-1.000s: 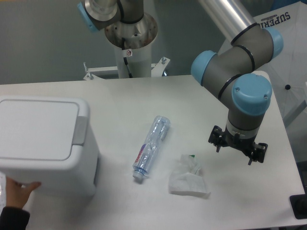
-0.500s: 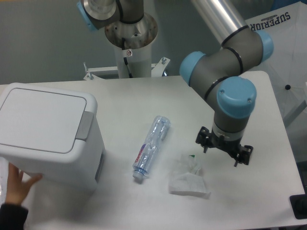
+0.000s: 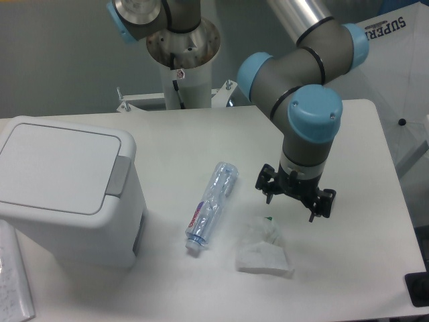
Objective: Open the trash can
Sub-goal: 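Move the gripper from its start pose toward the white trash bin, then swing the gripper over the bottle to the bin lid's edge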
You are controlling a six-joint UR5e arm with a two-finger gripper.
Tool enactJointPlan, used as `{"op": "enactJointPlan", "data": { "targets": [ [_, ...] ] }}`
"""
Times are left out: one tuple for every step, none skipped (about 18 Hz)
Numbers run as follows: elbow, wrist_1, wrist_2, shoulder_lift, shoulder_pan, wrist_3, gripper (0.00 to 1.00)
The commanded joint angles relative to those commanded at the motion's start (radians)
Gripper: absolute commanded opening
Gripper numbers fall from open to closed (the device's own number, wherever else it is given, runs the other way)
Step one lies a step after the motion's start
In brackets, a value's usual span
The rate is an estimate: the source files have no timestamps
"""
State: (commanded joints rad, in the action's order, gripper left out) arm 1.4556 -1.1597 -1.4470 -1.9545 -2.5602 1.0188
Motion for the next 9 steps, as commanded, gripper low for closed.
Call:
{"op": "enactJointPlan", "data": {
  "targets": [
    [0.0,-0.005,0.023,0.026,-0.003,-0.026,1.0],
    [0.0,-0.014,0.04,0.044,-0.003,-0.04,1.0],
    [0.0,-0.034,0.045,0.054,0.0,-0.045,1.0],
    [-0.006,-0.058,0.046,0.06,0.003,-0.052,1.0],
    [-0.015,-0.086,0.056,0.068,0.006,-0.065,1.0],
    [-0.029,-0.112,0.074,0.08,0.017,-0.084,1.0],
    [-0.038,-0.138,0.088,0.086,0.028,-0.103,1.0],
    [-0.046,-0.159,0.094,0.088,0.032,-0.114,1.0],
    [-0.057,-0.176,0.103,0.089,0.038,-0.12,1.0]
  ]
}}
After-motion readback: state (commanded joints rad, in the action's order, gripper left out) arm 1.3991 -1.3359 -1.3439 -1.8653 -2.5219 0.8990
